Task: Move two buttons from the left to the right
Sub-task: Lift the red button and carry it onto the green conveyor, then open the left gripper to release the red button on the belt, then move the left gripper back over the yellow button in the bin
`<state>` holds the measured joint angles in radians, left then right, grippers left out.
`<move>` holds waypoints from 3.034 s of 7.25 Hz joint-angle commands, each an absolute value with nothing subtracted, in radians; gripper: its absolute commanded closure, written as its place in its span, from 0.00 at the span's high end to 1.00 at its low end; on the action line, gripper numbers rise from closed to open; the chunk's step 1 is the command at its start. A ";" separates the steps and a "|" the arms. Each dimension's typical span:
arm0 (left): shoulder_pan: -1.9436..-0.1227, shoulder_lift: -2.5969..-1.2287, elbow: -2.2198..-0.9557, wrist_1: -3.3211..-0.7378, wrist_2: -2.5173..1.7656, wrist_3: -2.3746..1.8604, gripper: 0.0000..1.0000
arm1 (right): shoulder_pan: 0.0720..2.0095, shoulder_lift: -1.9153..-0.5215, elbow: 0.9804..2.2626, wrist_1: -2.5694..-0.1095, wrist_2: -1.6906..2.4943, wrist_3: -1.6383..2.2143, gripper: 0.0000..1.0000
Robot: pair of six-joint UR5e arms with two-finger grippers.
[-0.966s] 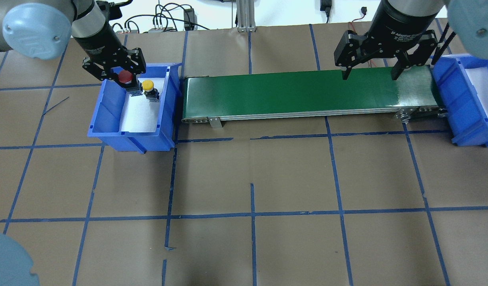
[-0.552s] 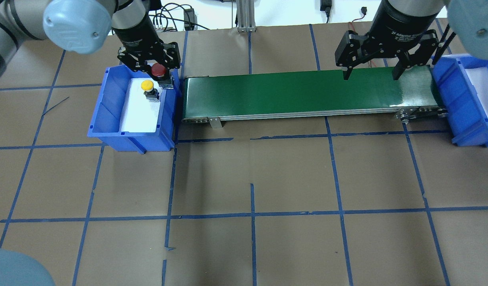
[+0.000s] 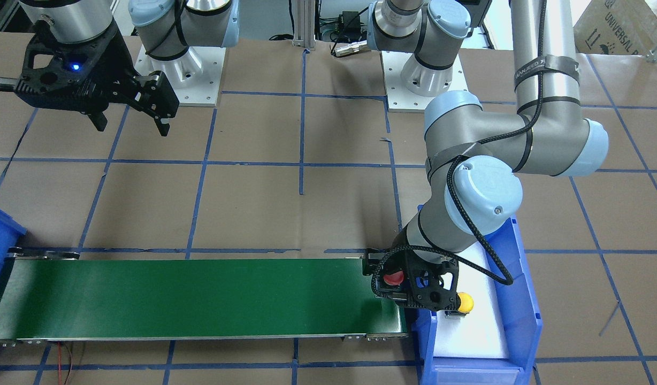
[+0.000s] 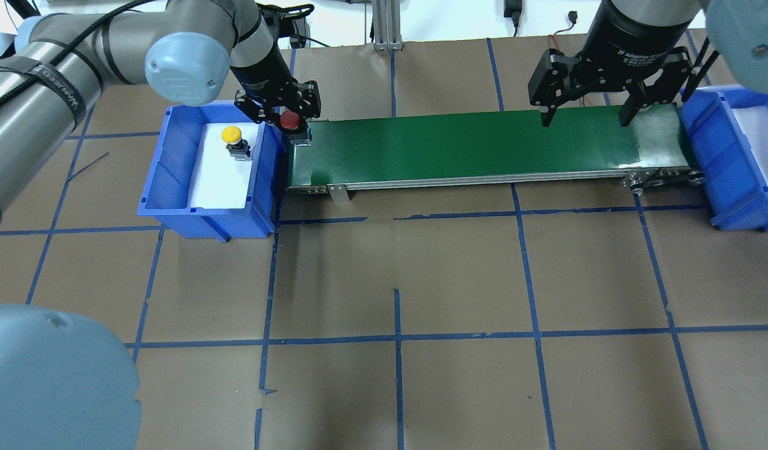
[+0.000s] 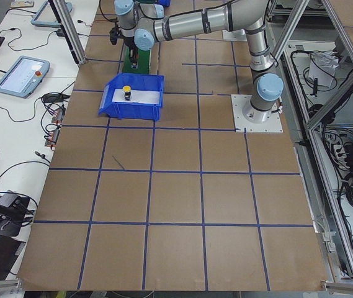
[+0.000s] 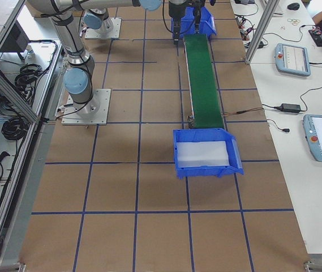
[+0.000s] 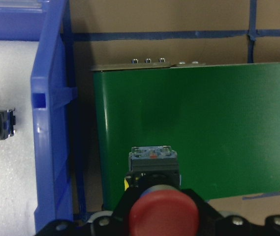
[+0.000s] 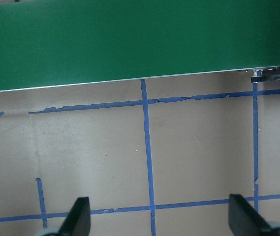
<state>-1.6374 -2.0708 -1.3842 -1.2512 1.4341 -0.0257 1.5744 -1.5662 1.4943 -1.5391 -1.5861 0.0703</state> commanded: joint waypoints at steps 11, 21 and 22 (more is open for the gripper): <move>-1.667 -2.073 -1.365 -1.224 1.442 -0.055 1.00 | 1.575 -1.565 1.565 -1.663 -1.585 0.011 1.00; -1.433 -2.141 -1.330 -1.255 1.563 0.252 1.00 | 1.580 -1.572 1.566 -1.675 -1.618 0.002 1.00; -1.433 -2.144 -1.363 -1.193 1.543 0.250 1.00 | 1.580 -1.572 1.563 -1.671 -1.618 0.005 1.00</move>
